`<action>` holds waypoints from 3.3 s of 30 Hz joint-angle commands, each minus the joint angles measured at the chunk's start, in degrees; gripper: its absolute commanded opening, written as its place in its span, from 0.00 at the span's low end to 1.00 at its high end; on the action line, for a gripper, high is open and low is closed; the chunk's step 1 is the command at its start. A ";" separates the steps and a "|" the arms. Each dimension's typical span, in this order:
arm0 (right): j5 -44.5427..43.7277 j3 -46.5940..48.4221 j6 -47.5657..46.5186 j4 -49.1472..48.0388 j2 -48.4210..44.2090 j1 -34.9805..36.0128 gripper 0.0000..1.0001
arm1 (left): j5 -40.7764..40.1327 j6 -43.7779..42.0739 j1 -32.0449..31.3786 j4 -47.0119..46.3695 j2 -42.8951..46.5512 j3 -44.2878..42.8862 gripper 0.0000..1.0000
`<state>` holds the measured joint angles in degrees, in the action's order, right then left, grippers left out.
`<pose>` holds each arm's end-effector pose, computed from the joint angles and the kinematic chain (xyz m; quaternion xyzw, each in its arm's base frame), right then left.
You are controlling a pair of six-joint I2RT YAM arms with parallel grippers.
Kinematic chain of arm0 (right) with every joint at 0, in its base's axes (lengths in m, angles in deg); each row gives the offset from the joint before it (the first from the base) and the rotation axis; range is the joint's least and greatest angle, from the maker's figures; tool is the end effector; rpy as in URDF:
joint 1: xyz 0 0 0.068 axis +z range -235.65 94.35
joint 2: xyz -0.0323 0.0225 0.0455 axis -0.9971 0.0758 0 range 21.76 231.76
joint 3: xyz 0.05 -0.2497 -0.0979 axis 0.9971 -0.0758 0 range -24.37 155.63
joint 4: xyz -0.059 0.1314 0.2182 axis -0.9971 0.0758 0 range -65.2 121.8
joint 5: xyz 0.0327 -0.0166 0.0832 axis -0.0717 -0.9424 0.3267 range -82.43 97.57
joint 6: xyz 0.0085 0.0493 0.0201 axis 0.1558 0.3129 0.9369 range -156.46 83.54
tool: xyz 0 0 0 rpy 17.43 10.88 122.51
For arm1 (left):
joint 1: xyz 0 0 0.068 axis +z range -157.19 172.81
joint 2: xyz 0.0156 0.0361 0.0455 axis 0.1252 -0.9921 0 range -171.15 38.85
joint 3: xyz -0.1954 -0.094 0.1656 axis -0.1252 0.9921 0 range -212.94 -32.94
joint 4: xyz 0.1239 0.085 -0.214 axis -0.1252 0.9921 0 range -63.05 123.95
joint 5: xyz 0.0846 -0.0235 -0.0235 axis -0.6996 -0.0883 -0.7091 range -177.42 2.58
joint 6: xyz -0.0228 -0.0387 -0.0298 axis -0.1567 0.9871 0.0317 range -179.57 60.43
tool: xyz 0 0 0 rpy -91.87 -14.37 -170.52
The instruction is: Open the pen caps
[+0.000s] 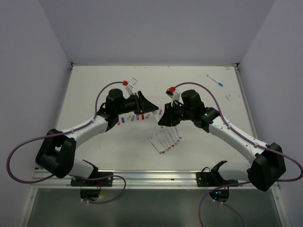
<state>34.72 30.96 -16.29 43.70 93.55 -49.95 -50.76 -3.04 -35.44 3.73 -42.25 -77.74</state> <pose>0.2143 0.1740 0.2912 -0.2235 0.8411 0.3933 0.2965 0.2647 -0.1664 0.2544 0.0082 0.7686 -0.5799 0.2700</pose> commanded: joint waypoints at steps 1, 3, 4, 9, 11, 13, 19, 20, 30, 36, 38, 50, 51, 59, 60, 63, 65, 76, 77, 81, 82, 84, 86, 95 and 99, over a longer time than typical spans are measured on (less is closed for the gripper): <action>-1.58 0.57 1.02 -2.55 0.37 0.68 0.00 | 0.95 1.30 0.30 -3.85 1.73 -0.91 0.48; -1.67 0.39 0.93 -2.55 0.20 0.77 0.00 | 0.87 1.47 0.30 -4.11 1.73 -0.91 0.46; -1.67 0.39 0.93 -2.37 0.02 0.77 0.00 | 0.86 1.47 0.30 -4.20 1.73 -0.91 0.44; -1.84 0.30 1.19 -2.37 -0.42 1.03 0.00 | 0.86 1.47 0.30 -4.46 1.82 -0.65 0.26; -2.11 0.30 1.19 -2.20 -0.60 1.21 0.00 | 0.86 1.65 0.30 -4.46 1.82 -0.56 0.18; -2.28 0.39 1.11 -2.11 -0.86 1.30 0.00 | 0.95 1.56 0.30 -4.55 1.91 -0.47 0.03; -2.37 0.30 -0.30 -2.72 -0.42 1.39 0.32 | 2.36 2.70 0.30 -5.69 2.44 -0.03 0.00; -2.20 0.48 -0.39 -2.98 0.19 1.39 0.32 | 3.05 2.97 0.21 -6.30 2.44 0.15 0.00; 4.22 3.03 1.10 -9.49 5.46 1.39 0.30 | 4.38 3.76 -0.05 -6.40 3.32 0.67 0.00; -6.25 4.61 -0.81 -7.22 6.52 4.19 0.00 | 2.98 2.10 -0.14 -2.20 1.21 -1.08 0.00; -15.77 5.05 -2.57 -2.47 6.70 7.53 0.00 | -1.21 -1.15 -0.23 7.08 -0.01 -4.75 0.00; -64.83 1.71 -2.24 7.55 9.77 15.80 0.00 | -18.29 -5.21 -0.67 22.69 -8.11 -16.72 0.00; -65.73 1.71 -2.06 8.17 9.43 15.89 0.00 | -18.82 -4.77 -0.67 22.52 -8.37 -16.73 0.00; -55.65 -0.39 -1.09 10.19 5.03 8.52 0.00 | -12.85 -5.64 -0.93 16.64 -10.92 -15.32 0.00; -51.54 -1.70 -1.44 9.85 4.42 5.46 0.00 | -12.85 -6.78 -1.45 17.41 -11.79 -15.84 0.00; -49.23 -3.91 -2.23 9.93 2.92 2.97 0.00 | -13.55 -8.19 -2.94 18.83 -13.11 -17.52 0.00; -47.20 -3.92 -3.37 10.54 3.96 1.04 0.00 | -14.34 -7.49 -3.65 17.51 -14.26 -17.69 0.00; -44.75 -1.81 -3.38 8.71 17.24 -1.34 0.00 | -18.65 -10.04 -9.80 25.24 -29.37 -32.18 0.00; -43.95 -2.24 -2.94 8.44 17.68 -1.34 0.01 | -18.39 -9.86 -9.89 25.07 -30.25 -32.54 0.00; -41.40 -2.24 -2.06 7.65 19.53 -1.51 0.02 | -18.12 -9.69 -9.98 25.07 -33.94 -34.21 0.00; -41.40 -2.07 -1.97 7.73 20.23 -1.51 0.04 | -18.12 -9.69 -9.98 25.07 -34.30 -34.91 0.00; -40.17 -1.54 -2.23 7.82 20.84 -1.51 0.06 | -18.12 -9.95 -9.98 25.42 -35.44 -35.80 0.00; -39.55 -1.45 -2.41 8.26 21.64 -1.51 0.08 | -18.38 -10.21 -9.98 26.21 -36.06 -37.03 0.00; -38.58 -5.23 -0.92 8.97 18.48 -1.43 0.33 | -20.49 -10.04 -9.98 28.58 -37.37 -39.40 0.00; -39.02 -5.76 -0.56 8.70 16.90 -1.43 0.36 | -21.28 -11.00 -10.51 31.83 -39.74 -42.56 0.00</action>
<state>-4.64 25.70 -17.89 52.57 112.79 -51.22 -70.30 -12.37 -45.61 32.58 -80.37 -116.93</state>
